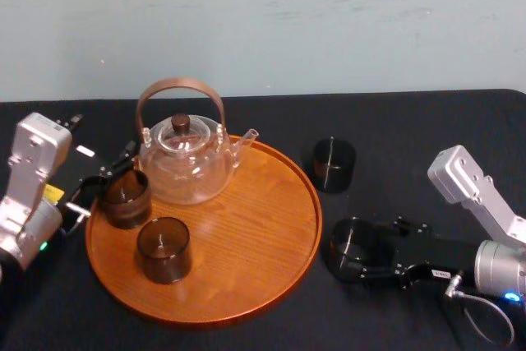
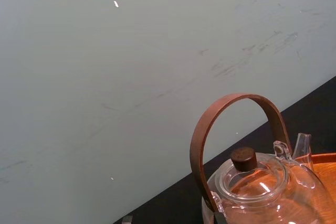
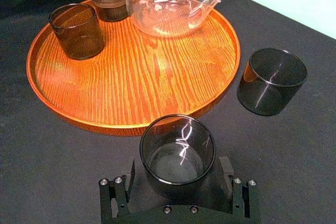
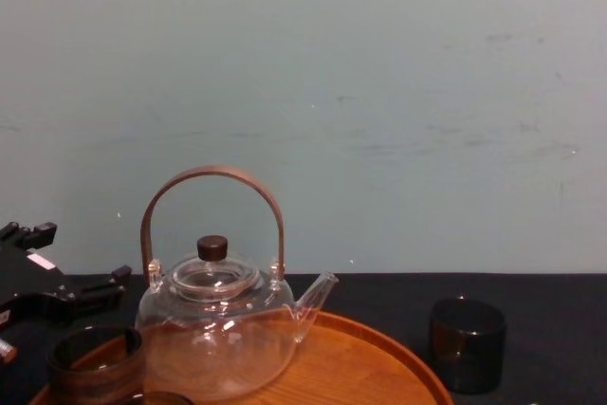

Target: Pick up the glass from the table and place it on the tray.

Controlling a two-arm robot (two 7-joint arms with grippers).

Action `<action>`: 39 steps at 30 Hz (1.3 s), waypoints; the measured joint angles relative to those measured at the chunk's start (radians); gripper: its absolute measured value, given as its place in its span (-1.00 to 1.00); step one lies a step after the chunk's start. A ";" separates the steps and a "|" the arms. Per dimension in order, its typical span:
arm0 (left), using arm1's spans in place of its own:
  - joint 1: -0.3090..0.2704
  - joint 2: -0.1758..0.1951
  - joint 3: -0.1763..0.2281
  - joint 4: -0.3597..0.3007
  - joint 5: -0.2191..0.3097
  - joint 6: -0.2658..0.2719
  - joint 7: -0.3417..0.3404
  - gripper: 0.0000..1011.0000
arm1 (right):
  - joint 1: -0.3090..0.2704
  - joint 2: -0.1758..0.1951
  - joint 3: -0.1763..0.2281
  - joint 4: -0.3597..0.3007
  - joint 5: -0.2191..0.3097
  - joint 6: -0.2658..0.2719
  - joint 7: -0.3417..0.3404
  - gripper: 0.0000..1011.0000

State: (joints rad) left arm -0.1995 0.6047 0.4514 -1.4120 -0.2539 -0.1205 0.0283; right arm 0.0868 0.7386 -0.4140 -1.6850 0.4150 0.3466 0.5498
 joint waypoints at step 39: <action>0.000 0.000 0.000 0.000 0.000 0.000 0.000 0.98 | 0.105 -0.041 -0.078 0.079 -0.035 -0.002 -0.007 0.97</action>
State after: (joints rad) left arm -0.1995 0.6047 0.4514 -1.4120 -0.2539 -0.1205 0.0283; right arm 0.1914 0.6973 -0.4924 -1.6065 0.3800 0.3443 0.5425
